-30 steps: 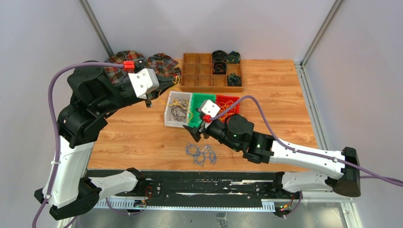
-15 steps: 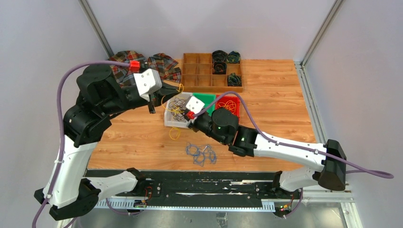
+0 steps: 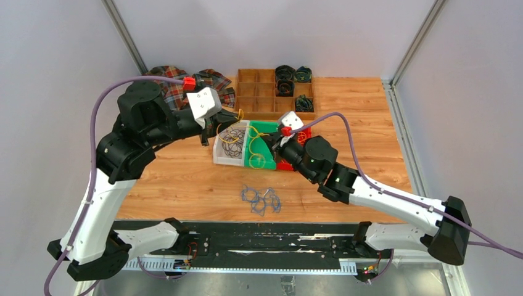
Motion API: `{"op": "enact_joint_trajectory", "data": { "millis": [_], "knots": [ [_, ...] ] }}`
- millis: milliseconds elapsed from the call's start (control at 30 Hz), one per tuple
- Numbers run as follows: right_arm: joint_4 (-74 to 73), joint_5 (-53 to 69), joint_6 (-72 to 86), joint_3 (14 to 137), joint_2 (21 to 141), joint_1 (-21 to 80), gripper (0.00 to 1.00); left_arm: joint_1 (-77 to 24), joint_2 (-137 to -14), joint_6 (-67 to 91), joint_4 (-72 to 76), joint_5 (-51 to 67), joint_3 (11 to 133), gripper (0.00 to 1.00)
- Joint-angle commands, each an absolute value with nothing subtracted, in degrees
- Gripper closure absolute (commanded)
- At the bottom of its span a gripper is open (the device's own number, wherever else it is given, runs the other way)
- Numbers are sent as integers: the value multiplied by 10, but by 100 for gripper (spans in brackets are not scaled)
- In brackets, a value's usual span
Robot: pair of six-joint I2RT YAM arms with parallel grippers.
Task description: Untangle the cables
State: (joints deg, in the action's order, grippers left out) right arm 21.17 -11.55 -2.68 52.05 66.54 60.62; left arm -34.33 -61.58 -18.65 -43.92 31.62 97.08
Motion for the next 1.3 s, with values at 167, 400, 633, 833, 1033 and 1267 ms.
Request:
{"op": "enact_joint_trajectory", "data": {
  "millis": [167,400,633,833,1033,1267],
  "knots": [
    [212,-122,11,484,604,574,99,-346,-657,-192,-422,317,966,97],
    [184,-136,18,475,579,548,100,-346,-695,-223,-431,288,941,43],
    [106,-185,50,465,573,483,99,-346,-734,-345,-570,193,913,2],
    [79,-190,75,457,577,431,100,-293,-758,-351,-599,160,889,2],
    [69,-180,83,474,596,401,100,-253,-758,-347,-599,120,892,2],
    [61,-173,88,502,620,382,99,-225,-743,-350,-599,85,863,2]
  ]
}}
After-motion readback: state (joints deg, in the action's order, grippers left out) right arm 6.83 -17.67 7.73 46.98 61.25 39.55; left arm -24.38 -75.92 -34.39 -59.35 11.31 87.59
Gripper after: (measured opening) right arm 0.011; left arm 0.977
